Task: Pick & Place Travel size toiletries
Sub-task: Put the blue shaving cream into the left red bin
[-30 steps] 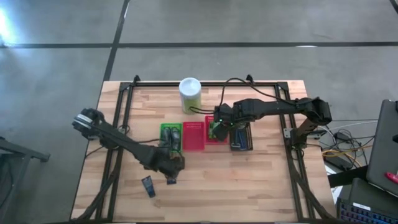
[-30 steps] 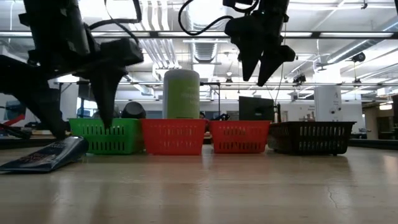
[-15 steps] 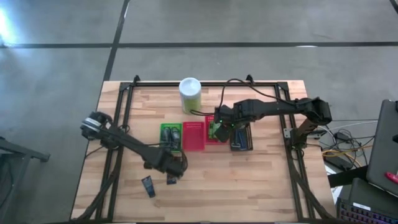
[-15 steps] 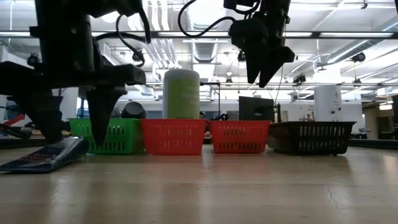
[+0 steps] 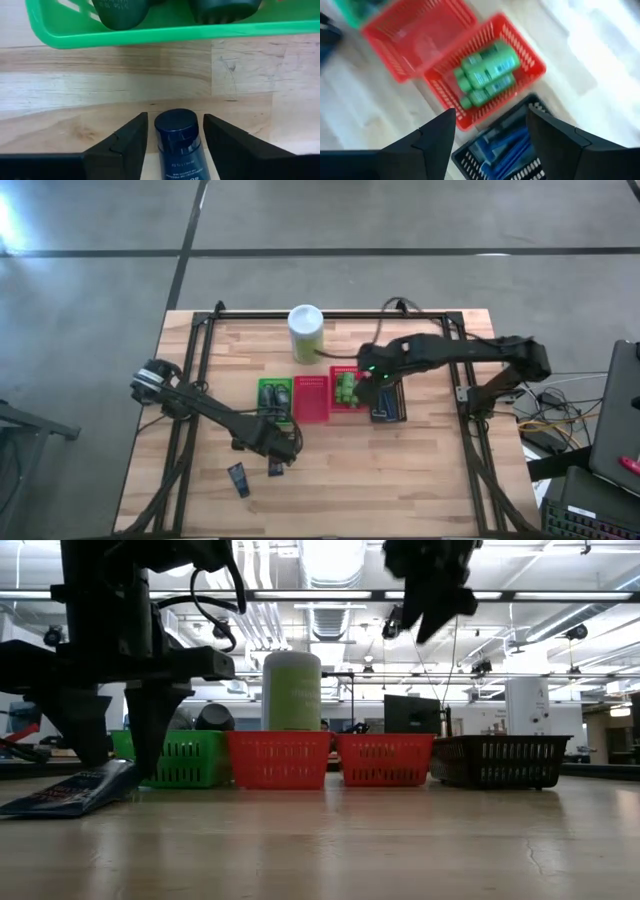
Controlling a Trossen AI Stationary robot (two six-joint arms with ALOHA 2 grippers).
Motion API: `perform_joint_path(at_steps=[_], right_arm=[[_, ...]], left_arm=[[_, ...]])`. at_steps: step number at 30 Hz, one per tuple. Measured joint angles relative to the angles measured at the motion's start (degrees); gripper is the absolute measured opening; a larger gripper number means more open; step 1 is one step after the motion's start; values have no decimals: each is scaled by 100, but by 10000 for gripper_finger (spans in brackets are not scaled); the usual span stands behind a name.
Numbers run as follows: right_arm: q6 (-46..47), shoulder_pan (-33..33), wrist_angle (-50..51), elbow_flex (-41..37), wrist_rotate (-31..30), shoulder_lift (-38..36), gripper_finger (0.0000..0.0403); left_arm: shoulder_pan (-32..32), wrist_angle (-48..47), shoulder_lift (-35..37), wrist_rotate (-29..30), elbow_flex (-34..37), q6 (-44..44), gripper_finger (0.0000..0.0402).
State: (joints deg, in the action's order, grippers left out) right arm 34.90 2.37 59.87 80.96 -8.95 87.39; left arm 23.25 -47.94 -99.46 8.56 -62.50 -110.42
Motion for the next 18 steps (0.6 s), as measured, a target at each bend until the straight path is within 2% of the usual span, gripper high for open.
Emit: perform_joint_path(at_steps=[5, 7, 9, 14, 16, 18], right_arm=[[-252, 2, -684, -289, -62, -1004, 208], [-360, -48, -995, -480, -402, -1451, 198], [-554, -227, -1219, -707, -1158, -1899, 189], [-814, -1304, -1254, -1259, -4062, -2869, 170], [-1172, -1744, -1230, -1488, -4582, -3099, 164], [-1385, -2059, -1262, -1680, -4552, -3265, 158]], left_arm=[[1, 45, 0, -4, 2, 138, 169], [1, 63, 0, -4, 2, 198, 156], [4, 78, 0, 0, 2, 249, 142], [4, 80, 0, 9, 2, 365, 125], [4, 79, 2, 9, 2, 406, 128], [-1, 78, 2, 9, 2, 423, 133]])
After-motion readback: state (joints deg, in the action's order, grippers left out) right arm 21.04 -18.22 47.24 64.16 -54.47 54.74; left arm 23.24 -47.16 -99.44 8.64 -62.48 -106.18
